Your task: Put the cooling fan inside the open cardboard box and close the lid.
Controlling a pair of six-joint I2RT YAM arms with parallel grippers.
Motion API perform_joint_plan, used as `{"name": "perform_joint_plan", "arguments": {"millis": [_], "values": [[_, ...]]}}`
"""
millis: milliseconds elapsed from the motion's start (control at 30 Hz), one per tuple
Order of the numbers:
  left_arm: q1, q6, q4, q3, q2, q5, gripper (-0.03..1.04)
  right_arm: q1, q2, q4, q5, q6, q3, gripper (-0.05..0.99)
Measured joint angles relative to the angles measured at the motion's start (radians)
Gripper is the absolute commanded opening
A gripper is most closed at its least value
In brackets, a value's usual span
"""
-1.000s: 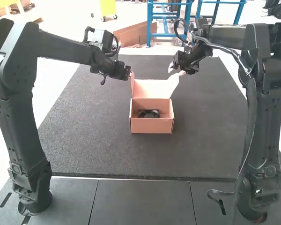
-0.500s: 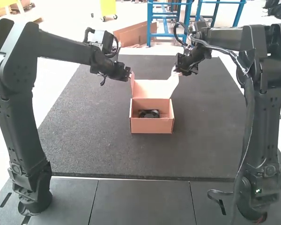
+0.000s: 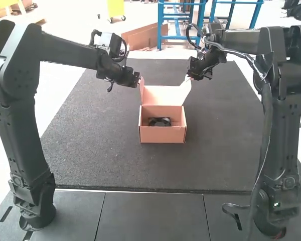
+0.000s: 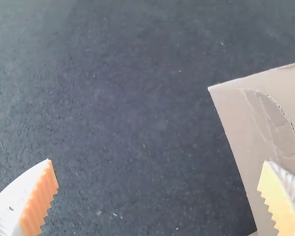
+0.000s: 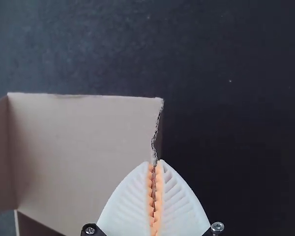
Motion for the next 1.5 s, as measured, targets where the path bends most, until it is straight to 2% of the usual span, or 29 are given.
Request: {"name": "perform_joint_plan", "arguments": {"millis": [200,467,800,1500], "values": [[0.000,0.000,-0.007,0.022,0.000,0.000,0.97,0.000,0.000,-0.051,-0.002,-0.003,0.023,-0.01],[0.000,0.000,-0.053,0.045,0.000,0.000,0.97,0.000,0.000,-0.203,-0.004,-0.050,0.092,-0.01],[0.000,0.000,-0.069,0.045,-0.007,0.005,0.97,0.002,-0.004,-0.236,-0.004,-0.075,0.095,-0.01],[0.000,0.004,-0.127,0.045,-0.076,0.060,0.97,0.063,-0.117,-0.255,-0.004,-0.078,-0.008,-0.01]]}}
